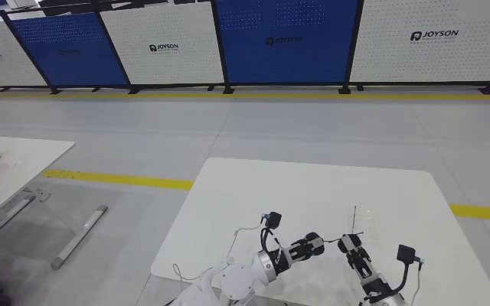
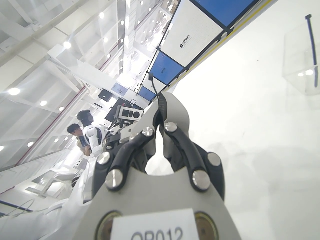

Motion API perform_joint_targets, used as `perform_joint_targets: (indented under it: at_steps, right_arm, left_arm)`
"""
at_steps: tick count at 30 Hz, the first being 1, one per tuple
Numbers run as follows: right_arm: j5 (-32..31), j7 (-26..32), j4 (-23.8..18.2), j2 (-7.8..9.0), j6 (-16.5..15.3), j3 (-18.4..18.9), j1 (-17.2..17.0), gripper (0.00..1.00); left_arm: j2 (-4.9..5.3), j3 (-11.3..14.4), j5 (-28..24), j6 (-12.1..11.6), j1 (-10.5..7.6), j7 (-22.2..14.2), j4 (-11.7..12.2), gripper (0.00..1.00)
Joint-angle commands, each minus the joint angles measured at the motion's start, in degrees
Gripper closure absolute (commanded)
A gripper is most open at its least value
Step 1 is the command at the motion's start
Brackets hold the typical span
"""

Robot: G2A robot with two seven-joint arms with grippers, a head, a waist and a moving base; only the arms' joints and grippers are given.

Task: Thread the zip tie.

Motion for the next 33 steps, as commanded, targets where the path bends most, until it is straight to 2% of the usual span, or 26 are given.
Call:
perform_joint_targets:
  at_steps: [1, 5, 8, 10, 12, 16, 19, 22, 25, 33]
  right_arm:
    - [0.1, 0.0, 0.0, 0.00, 0.0, 0.0, 0.0, 1.00]
    - [0.0, 0.3, 0.0, 0.01, 0.0, 0.0, 0.0, 1.00]
    - [-0.1, 0.8, 0.2, 0.01, 0.0, -0.1, 0.2, 0.64]
    - [-0.3, 1.0, 0.5, -0.03, 0.0, -0.4, 0.5, 0.27]
    - [-0.7, 0.9, 0.7, -0.07, 0.0, -0.7, 0.7, 0.00]
    - [-2.2, 0.5, 0.2, -0.07, 0.0, -0.7, 0.6, 0.00]
    - [-2.7, -0.2, -0.8, -0.03, 0.0, -0.1, -0.1, 0.00]
    - [-2.4, -0.9, -1.9, 0.02, 0.0, 0.7, -1.0, 0.00]
    - [-2.1, -1.5, -2.4, 0.02, 0.0, 1.0, -1.5, 0.00]
    - [-2.2, -1.6, -2.4, 0.02, 0.1, 1.1, -1.4, 0.00]
  left_arm:
    - [-0.01, 0.0, -0.1, -0.2, -0.01, 0.0, 0.0, 1.00]
    - [-0.03, 0.1, -0.1, -0.3, -0.04, 0.0, 0.1, 1.00]
    - [-0.05, 0.1, -0.3, -0.3, -0.02, 0.1, 0.2, 1.00]
    - [-0.13, 0.0, -0.8, 0.0, -0.09, 0.7, 0.4, 1.00]
    - [-0.20, -0.1, -1.5, 0.0, -0.13, 1.2, 0.6, 1.00]
    - [-0.31, -0.8, -3.9, -0.2, 0.02, 2.4, 0.7, 1.00]
    - [-0.44, -1.8, -7.9, -0.3, 0.36, 3.7, 0.4, 1.00]
    - [-0.46, -3.5, -12.2, -1.9, 0.70, 4.4, 0.0, 1.00]
    - [-0.26, -4.4, -12.0, -2.7, 1.10, 3.6, -0.8, 1.00]
    - [-0.26, -4.4, -12.0, -2.7, 1.10, 3.6, -0.8, 1.00]
